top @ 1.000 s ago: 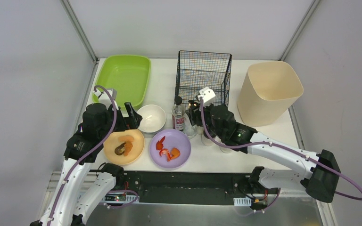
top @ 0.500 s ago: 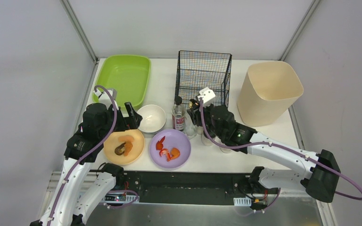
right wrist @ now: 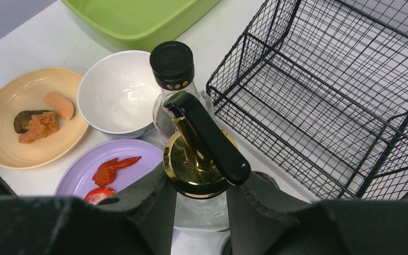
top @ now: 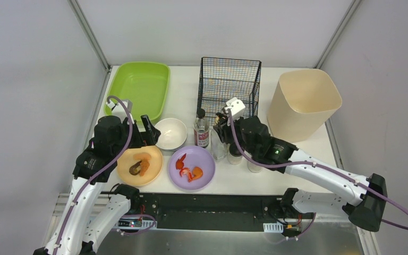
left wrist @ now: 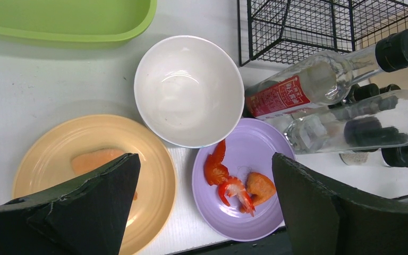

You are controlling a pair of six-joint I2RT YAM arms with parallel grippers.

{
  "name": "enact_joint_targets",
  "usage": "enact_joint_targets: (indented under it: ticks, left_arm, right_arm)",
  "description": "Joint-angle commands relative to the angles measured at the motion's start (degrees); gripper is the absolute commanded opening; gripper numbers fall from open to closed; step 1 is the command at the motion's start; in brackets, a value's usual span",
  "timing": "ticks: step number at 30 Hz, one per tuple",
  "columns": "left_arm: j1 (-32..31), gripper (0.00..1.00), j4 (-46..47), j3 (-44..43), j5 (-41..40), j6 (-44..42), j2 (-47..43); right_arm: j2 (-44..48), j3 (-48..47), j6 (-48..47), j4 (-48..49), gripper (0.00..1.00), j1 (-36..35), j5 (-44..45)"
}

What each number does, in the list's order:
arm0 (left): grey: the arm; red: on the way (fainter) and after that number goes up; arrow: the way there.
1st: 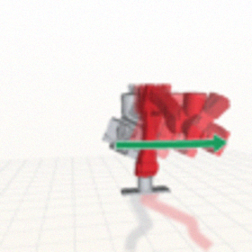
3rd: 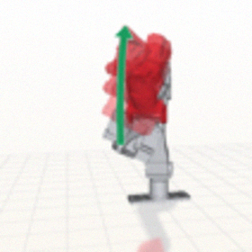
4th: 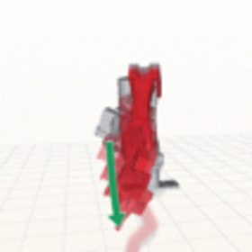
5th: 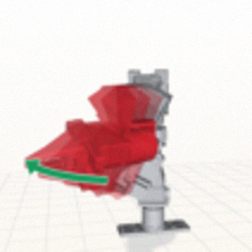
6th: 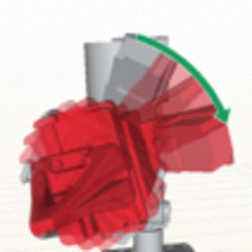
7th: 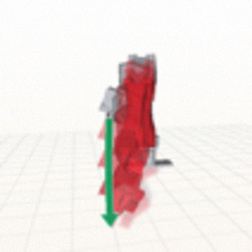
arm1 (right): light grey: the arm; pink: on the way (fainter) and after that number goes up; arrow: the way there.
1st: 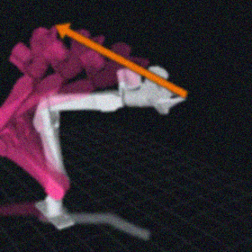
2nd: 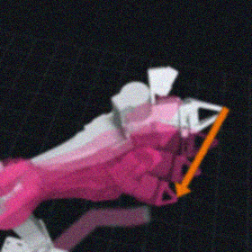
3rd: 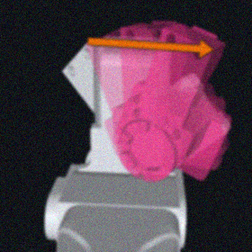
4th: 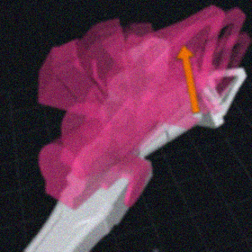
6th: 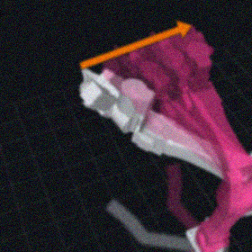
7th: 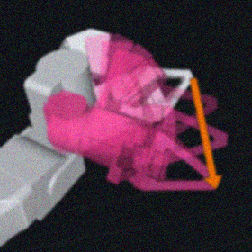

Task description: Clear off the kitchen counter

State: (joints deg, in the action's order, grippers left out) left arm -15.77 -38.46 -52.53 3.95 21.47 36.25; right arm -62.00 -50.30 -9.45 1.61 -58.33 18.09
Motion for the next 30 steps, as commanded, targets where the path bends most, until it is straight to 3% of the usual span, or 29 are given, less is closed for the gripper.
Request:
enact_joint_targets:
  ticks: [1, 8, 15, 25, 30]
  left_arm:
    - [-0.14, 1.00, 1.27, 0.33, 0.19, -1.08, 0.70]
    - [-0.14, 1.00, 1.26, 0.41, 0.42, -1.08, 0.79]
    - [-0.14, 1.00, 1.24, 0.48, 0.27, -1.17, 0.78]
    - [0.02, 1.00, 1.28, 0.61, 0.60, -1.10, 0.66]
    - [0.51, 1.00, 1.28, 0.68, 1.31, -0.91, 0.66]
  right_arm:
    - [4.10, -7.39, 0.97, 1.71, 0.00, -0.75, -0.15]
    - [5.41, -14.93, 3.47, -4.70, 0.00, -1.01, -1.59]
    - [2.11, -27.56, 1.27, -12.61, 0.00, -1.09, 4.78]
    - [-5.49, -41.24, -8.87, -10.95, 0.00, -0.89, 14.67]
    - [-11.19, -48.18, -11.67, -9.11, 0.00, 3.73, 13.77]
